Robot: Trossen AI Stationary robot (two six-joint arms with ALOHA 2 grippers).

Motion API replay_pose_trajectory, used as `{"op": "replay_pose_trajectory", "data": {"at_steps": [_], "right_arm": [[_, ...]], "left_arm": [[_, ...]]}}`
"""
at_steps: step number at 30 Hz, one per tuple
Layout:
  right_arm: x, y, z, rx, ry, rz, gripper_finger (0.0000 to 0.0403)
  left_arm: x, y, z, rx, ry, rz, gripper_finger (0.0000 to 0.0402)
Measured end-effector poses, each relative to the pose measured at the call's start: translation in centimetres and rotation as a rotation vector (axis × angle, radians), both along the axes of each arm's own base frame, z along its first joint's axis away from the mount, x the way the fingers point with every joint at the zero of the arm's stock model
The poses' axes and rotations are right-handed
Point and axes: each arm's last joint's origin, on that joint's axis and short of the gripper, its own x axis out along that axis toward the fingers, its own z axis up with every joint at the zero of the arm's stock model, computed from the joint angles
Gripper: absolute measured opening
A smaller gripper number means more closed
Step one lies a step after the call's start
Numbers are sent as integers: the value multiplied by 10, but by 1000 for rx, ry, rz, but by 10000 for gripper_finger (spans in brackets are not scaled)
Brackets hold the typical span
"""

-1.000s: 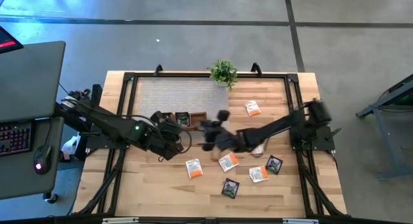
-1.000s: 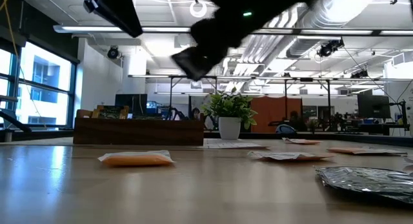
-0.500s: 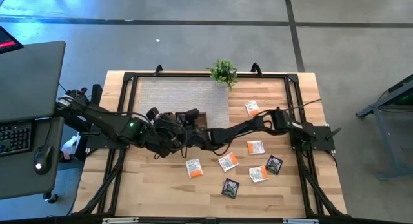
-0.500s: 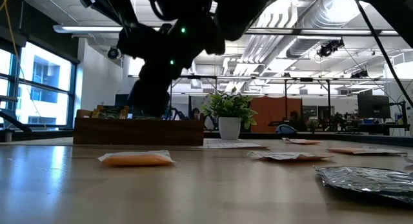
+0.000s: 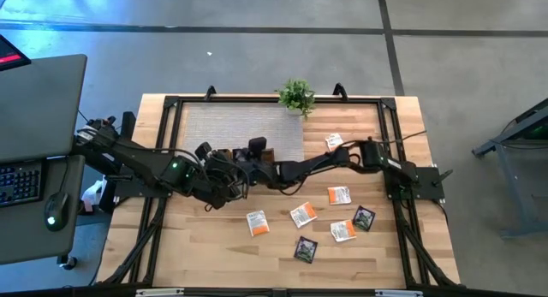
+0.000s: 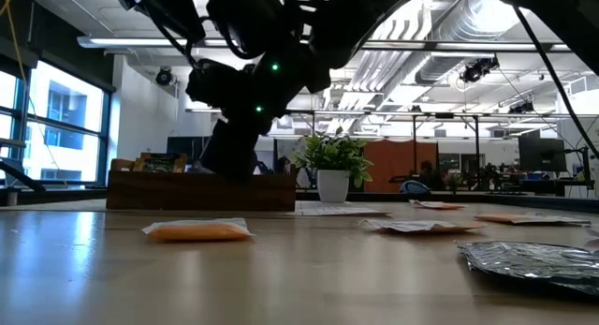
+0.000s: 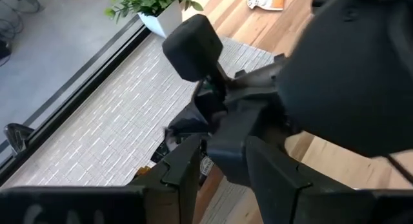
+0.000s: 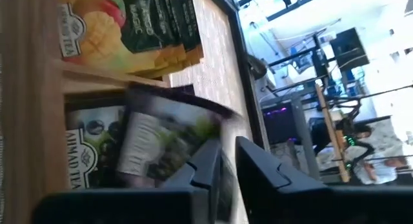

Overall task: Pick & Place Tea
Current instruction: Put the purple tea bag into the middle section of the wooden organizer

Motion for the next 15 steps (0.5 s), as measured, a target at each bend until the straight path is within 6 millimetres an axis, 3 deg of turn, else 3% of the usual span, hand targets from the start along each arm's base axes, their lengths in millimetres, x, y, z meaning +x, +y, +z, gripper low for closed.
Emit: {"op": "replay_pose_trajectory", "data": {"at_steps": [6,11,15], "right_arm": [[1,-4,0,33,-17,22,90],[0,9,5,-14,-33,-4,123],[-12,25,20,-53,90,26,136]], "left_arm": [[0,0,0,3,5,-3,124],[-1,0,0,1,10,-6,124],[-1,-1,0,-1,13,-9,124]]}}
